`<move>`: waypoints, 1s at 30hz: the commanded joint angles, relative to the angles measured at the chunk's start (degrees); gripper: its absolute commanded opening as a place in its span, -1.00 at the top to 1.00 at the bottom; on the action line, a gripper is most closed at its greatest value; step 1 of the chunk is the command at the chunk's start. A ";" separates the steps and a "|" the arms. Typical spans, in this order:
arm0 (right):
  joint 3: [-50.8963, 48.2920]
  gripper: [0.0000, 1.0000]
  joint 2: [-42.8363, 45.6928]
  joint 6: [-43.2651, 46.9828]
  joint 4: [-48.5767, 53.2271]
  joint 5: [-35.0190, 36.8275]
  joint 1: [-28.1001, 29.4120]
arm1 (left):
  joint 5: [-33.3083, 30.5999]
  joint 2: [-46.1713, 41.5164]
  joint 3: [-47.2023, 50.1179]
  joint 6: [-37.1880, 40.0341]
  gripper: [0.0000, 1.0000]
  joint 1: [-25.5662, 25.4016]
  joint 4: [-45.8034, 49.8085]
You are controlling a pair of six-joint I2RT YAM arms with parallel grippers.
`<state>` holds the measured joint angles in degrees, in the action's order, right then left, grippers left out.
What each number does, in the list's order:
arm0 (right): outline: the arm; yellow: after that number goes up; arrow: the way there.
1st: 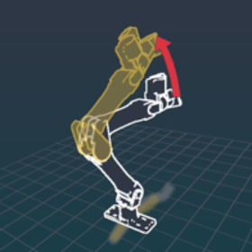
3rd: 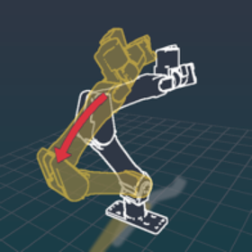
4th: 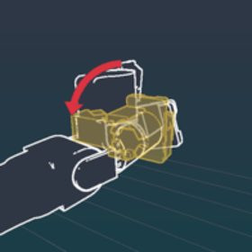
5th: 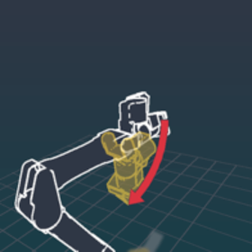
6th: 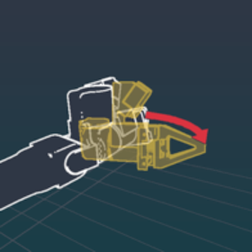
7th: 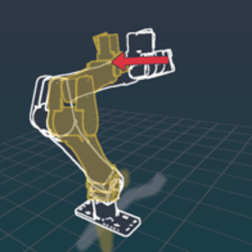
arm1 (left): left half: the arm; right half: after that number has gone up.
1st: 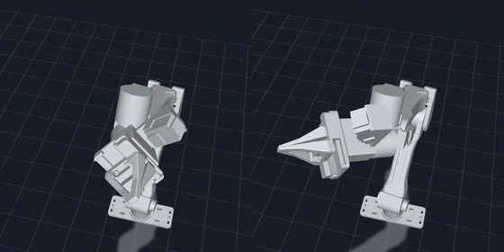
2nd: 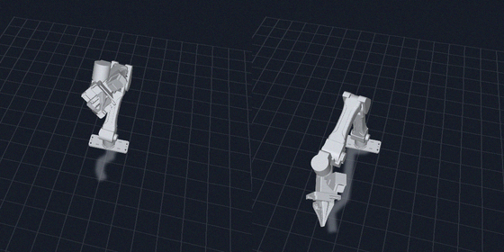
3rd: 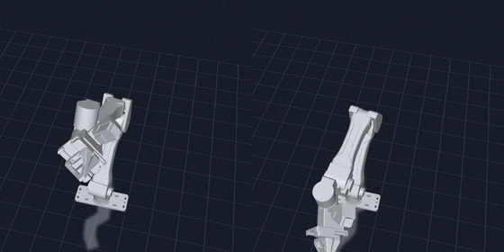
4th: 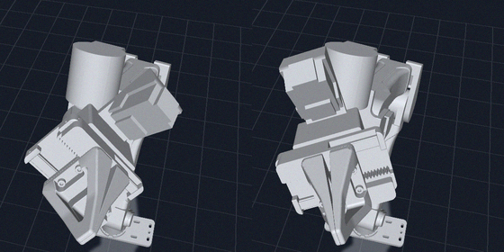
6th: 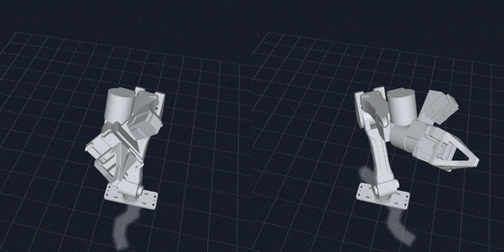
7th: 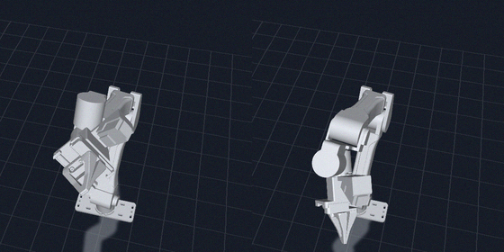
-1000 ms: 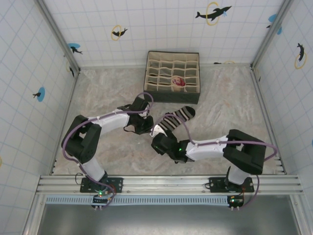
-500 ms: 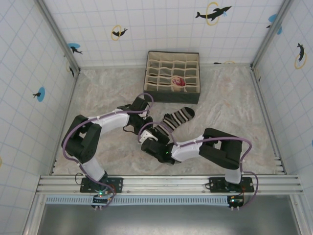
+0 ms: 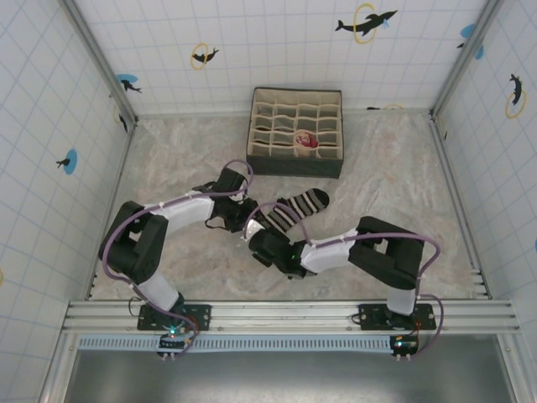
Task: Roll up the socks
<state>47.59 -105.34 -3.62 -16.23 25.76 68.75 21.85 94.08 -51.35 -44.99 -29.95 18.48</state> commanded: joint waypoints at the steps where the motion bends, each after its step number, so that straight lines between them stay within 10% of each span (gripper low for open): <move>1: -3.57 1.00 0.90 -9.12 1.46 -11.82 -5.72 | -0.66 -4.63 1.27 0.01 -0.49 0.56 0.90; 9: -5.09 1.00 -0.24 -16.68 -0.31 -26.42 -11.62 | -2.28 -9.57 4.58 -1.50 -0.56 1.91 -2.66; 23: -6.21 1.00 -1.34 -21.05 -0.44 -30.55 -13.99 | -3.40 -10.31 8.22 -0.84 -0.50 2.36 -2.65; 30: -11.17 1.00 -3.34 -34.64 -16.40 -50.28 -20.72 | 3.90 -11.95 13.89 -0.91 -0.24 2.32 -14.22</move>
<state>39.99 -104.99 -30.26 -31.81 -14.63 49.98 21.56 83.15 -39.31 -46.48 -27.68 9.93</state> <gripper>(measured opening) 0.090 0.641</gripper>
